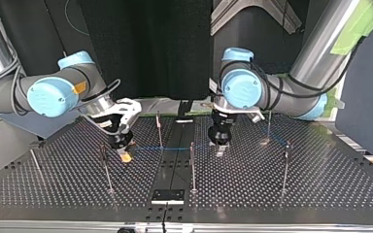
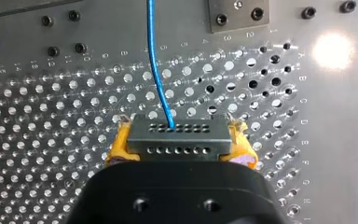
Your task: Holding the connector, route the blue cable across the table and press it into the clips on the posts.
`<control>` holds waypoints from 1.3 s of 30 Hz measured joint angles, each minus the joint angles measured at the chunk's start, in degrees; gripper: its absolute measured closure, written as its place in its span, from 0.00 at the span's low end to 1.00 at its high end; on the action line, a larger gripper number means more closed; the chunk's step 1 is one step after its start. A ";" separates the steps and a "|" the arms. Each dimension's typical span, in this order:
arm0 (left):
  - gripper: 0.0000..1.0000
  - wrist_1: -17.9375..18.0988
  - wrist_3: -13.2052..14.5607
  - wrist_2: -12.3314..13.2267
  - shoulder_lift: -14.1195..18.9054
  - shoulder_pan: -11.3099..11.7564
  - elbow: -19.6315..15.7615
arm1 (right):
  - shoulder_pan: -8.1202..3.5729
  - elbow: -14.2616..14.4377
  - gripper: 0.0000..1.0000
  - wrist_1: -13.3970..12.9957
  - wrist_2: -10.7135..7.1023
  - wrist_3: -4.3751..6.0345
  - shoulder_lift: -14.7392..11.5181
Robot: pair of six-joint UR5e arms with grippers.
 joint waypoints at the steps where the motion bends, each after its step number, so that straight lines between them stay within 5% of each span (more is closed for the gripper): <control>1: 0.00 -0.06 -0.07 0.22 0.42 -0.16 -0.36 | 0.00 -0.04 1.00 0.00 -0.01 -0.03 -0.02; 21: 0.00 -1.62 1.50 1.29 8.67 -5.11 -2.29 | -0.13 -0.39 1.00 0.01 -0.11 0.02 -0.07; 31: 0.00 0.77 2.85 -1.80 7.58 -10.00 -0.75 | -0.33 -1.09 1.00 0.08 -0.21 0.32 -0.14; 39: 0.00 -1.66 5.17 -5.65 4.12 -13.97 2.89 | -0.53 -1.27 1.00 0.17 -0.21 0.38 -0.27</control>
